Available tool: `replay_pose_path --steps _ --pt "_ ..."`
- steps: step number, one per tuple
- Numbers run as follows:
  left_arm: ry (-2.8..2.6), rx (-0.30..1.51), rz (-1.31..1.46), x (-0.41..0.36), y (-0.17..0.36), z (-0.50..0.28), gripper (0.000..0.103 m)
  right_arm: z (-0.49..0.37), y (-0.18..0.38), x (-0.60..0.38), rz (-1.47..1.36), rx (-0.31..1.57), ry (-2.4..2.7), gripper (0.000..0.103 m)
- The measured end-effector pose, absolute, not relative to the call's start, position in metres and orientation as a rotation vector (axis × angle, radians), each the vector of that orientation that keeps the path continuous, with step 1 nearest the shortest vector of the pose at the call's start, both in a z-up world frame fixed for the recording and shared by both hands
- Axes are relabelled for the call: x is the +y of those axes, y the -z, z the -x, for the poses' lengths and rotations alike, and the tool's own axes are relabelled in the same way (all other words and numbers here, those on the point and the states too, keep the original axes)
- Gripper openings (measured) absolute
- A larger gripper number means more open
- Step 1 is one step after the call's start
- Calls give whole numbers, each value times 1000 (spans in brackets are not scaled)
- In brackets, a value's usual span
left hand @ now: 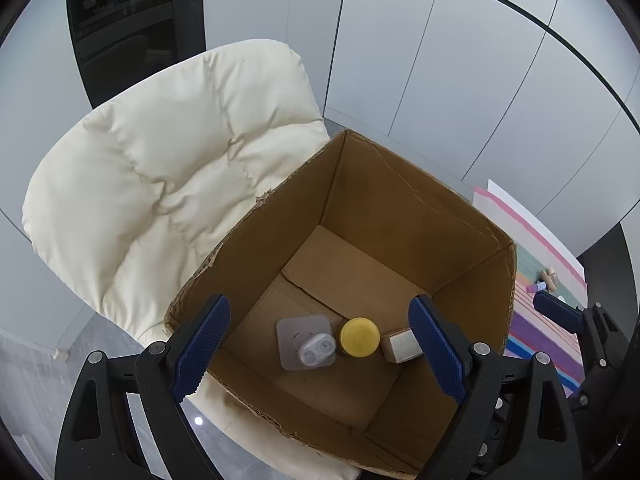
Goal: Organize objects
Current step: 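Withdraw both tools from the box back toward the table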
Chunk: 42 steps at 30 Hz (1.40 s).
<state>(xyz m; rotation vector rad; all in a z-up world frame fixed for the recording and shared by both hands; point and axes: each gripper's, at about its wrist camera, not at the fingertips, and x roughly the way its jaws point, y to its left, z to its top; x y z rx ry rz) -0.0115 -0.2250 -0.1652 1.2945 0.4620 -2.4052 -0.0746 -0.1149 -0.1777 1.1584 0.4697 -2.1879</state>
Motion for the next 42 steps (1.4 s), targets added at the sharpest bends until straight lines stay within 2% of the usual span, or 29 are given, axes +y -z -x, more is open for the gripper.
replay_pose_path --steps 15,28,42 --pt "2392 462 -1304 -221 155 -21 92 62 161 -97 -1164 434 2199 103" --pt "2394 293 -1316 -174 143 -95 92 17 140 -43 -1199 368 2226 103" --pt "2380 427 -1387 -147 151 -149 92 -42 139 13 -1216 317 2230 103"
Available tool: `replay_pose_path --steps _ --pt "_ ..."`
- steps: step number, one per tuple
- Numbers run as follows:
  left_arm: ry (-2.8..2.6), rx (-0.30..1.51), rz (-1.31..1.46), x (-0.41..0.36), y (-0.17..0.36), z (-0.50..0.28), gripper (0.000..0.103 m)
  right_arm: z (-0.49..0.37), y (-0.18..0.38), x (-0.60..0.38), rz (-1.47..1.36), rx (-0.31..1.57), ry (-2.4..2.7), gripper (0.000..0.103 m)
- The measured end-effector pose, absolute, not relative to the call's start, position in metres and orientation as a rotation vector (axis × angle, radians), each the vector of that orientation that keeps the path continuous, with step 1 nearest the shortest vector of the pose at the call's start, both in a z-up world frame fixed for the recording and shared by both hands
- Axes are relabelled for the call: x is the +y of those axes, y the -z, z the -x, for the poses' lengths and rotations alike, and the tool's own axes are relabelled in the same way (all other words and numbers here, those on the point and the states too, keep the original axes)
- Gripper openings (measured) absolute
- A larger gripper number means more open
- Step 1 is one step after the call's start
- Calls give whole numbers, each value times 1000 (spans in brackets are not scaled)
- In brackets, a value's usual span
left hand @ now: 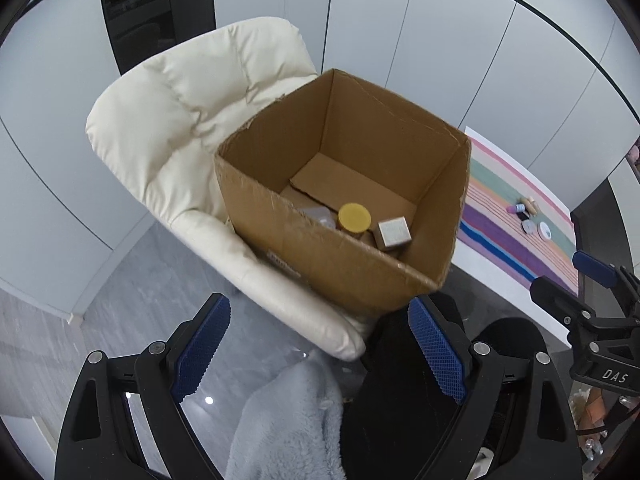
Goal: Organize objects
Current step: 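Withdraw both tools from the box back toward the table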
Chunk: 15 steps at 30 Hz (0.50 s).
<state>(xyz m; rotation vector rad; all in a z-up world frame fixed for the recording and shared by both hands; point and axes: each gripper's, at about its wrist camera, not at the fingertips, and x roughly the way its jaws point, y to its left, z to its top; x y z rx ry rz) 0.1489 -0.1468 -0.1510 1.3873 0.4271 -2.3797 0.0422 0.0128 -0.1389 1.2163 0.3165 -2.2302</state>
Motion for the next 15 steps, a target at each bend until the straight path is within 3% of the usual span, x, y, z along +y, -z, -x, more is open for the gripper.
replay_pose_path --steps 15 --pt "2430 337 -1367 -126 148 -144 92 -50 135 21 -1171 308 2253 103"
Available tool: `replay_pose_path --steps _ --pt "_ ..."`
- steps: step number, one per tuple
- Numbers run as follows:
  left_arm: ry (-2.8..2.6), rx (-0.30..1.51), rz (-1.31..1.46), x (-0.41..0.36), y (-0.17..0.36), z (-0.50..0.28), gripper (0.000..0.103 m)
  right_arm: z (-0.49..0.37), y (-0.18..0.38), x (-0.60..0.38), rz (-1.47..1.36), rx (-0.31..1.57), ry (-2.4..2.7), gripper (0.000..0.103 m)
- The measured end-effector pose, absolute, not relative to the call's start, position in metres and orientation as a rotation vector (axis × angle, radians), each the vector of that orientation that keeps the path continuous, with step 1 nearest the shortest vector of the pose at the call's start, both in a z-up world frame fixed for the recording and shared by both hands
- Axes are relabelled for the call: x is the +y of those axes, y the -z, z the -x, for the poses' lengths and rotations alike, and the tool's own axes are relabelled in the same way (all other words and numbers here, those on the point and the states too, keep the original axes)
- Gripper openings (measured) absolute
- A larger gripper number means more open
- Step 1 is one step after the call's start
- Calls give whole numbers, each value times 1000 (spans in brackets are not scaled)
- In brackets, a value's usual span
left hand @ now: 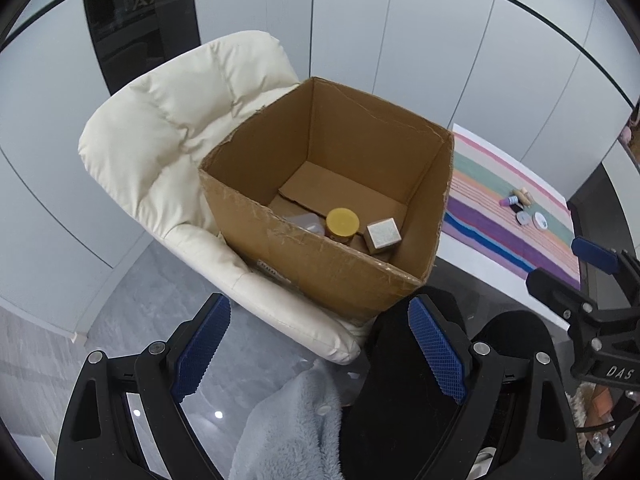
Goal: Organize objects
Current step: 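Withdraw both tools from the box back toward the table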
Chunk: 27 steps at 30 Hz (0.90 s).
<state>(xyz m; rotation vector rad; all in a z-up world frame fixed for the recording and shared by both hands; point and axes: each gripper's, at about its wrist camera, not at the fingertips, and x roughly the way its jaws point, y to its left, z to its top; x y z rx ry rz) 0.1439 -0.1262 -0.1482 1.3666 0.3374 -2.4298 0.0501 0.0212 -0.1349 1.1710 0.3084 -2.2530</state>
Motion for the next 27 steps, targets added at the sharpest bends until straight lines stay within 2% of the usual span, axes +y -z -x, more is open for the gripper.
replay_pose_path --steps 14,27 --pt "2522 275 -1424 -90 149 -111 92 -42 134 69 -1210 242 2367 103" --pt "2662 116 -1500 -23 152 -74 92 -32 126 177 -1269 87 2591 103"
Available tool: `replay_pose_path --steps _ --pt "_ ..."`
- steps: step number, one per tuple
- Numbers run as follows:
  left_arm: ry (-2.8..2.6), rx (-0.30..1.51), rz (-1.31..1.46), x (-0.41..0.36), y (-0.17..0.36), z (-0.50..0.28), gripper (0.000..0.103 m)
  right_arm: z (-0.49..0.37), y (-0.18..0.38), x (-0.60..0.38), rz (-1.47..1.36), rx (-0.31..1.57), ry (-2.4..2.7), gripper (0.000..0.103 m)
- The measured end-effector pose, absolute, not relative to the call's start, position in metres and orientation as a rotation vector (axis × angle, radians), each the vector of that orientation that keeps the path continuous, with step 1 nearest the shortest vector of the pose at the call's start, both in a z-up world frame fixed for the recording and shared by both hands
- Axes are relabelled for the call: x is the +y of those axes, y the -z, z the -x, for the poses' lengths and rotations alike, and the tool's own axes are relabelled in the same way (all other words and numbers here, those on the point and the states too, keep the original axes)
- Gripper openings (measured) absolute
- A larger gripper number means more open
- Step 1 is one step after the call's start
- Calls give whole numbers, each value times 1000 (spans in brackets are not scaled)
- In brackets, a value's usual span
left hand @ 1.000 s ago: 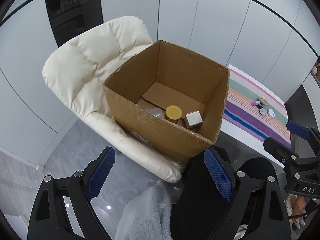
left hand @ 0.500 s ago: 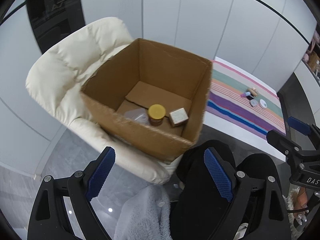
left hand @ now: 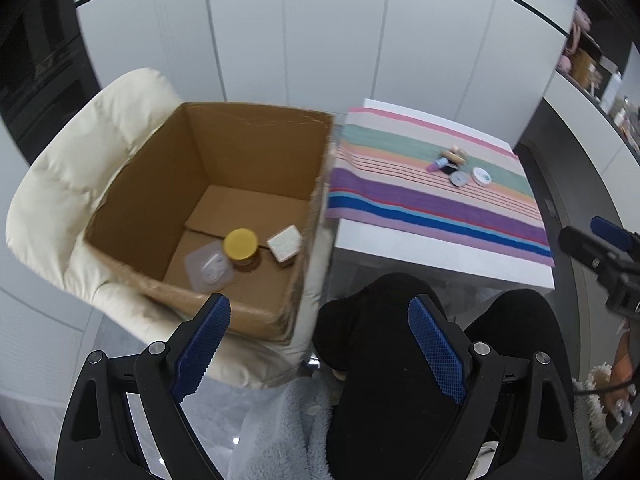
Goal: Organize objects
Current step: 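Withdraw both tools from the box back toward the table, then grasp the blue-pink bottle with left tool while right tool grasps the white compact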
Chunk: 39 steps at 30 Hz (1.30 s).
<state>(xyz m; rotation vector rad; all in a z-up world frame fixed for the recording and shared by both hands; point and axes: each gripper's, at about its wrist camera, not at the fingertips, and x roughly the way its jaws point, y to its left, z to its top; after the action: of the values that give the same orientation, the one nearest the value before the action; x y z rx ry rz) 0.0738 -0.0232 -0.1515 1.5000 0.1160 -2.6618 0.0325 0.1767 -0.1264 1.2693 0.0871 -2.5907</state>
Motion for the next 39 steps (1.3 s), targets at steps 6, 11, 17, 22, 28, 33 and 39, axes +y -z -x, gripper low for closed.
replay_pose_path --steps 6,11,17,22,28,33,39 --pt "2727 67 -1524 6 150 -54 92 -28 124 238 -1309 -5 2725 103" --pt "2765 59 -1586 30 153 -31 92 -29 126 278 -1350 -55 2802 103" --pt "2808 20 -1636 63 156 -3 92 -26 136 318 -1413 -103 2856 103" --pt "2820 6 -1685 85 163 22 92 -6 154 336 -1462 -117 2849 103" --pt "2793 20 -1734 106 182 83 92 45 186 343 -1506 -108 2816 103" --pt "2796 0 -1719 132 201 149 92 99 207 348 -1491 -118 2817 103" --pt "2785 117 -1809 154 249 229 92 165 239 350 -1467 -54 2835 103"
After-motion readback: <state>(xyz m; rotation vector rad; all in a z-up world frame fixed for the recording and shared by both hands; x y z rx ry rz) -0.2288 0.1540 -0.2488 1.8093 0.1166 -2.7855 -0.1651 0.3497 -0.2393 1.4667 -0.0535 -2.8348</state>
